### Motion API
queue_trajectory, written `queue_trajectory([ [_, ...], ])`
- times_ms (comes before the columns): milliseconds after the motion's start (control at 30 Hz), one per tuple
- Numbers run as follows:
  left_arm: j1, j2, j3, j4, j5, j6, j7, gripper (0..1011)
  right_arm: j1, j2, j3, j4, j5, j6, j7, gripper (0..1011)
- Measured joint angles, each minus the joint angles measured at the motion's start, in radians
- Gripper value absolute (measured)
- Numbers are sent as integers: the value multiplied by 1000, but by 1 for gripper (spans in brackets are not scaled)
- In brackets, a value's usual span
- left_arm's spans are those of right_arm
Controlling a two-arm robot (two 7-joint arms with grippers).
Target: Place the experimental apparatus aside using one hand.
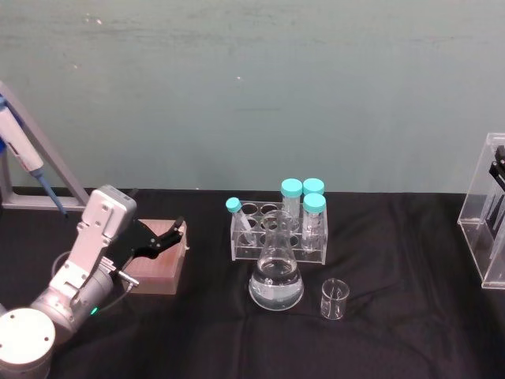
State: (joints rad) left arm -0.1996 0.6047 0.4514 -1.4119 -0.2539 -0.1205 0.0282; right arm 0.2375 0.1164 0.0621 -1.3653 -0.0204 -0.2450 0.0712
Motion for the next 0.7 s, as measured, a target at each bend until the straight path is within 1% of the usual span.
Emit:
queue_trajectory([
  [200, 0, 0, 0, 0, 0, 0, 0, 1000, 4, 3, -8, -10, -1, -12, 19, 1003],
  [467, 0, 0, 0, 0, 0, 0, 0, 1000, 25, 10, -32, -12, -1, -41, 50, 1003],
  [700, 0, 0, 0, 0, 0, 0, 0, 1000, 38, 21, -64, -10, 30, -41, 106, 1003],
])
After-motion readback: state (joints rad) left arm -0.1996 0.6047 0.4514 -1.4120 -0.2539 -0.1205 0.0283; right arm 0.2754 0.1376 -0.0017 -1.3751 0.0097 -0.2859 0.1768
